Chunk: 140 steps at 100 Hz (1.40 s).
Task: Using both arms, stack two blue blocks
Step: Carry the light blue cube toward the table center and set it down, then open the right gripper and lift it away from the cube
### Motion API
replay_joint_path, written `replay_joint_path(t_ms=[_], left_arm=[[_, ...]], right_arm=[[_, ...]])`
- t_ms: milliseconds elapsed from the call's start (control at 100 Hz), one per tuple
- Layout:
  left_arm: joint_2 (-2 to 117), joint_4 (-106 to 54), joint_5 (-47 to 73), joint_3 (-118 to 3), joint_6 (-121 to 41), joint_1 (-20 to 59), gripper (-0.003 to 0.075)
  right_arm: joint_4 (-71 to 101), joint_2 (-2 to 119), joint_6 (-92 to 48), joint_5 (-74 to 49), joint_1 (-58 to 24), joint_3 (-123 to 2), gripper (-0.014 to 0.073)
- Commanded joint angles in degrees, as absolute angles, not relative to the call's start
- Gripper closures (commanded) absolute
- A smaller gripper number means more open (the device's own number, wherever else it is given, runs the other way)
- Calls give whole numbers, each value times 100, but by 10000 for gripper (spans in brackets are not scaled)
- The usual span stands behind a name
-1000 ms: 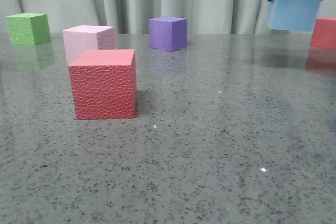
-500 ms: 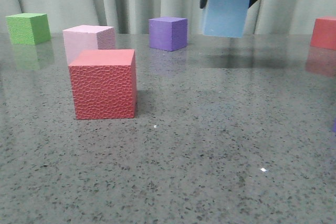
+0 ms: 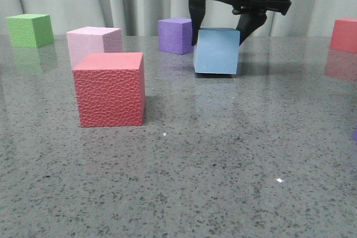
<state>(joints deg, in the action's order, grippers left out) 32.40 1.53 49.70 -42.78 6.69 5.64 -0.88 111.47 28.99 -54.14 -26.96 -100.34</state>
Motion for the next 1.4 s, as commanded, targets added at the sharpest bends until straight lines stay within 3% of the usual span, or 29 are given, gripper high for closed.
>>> replay_joint_path(t_ms=[0, 150, 450, 1390], left_arm=[[3308, 94, 4608, -4492, 660, 555, 39], [3308, 94, 4608, -4492, 660, 555, 39], [3308, 94, 4608, -4492, 660, 555, 39], [3308, 94, 4619, -4492, 660, 555, 39]], right_arm=[[-186, 10834, 2892, -5183, -2695, -10236, 296], [-152, 10834, 2892, -5191, -2695, -10236, 277], [-94, 10834, 2892, -5233, -2695, -10236, -12], [-508, 10372, 2840, -5693, -2695, -10687, -16]])
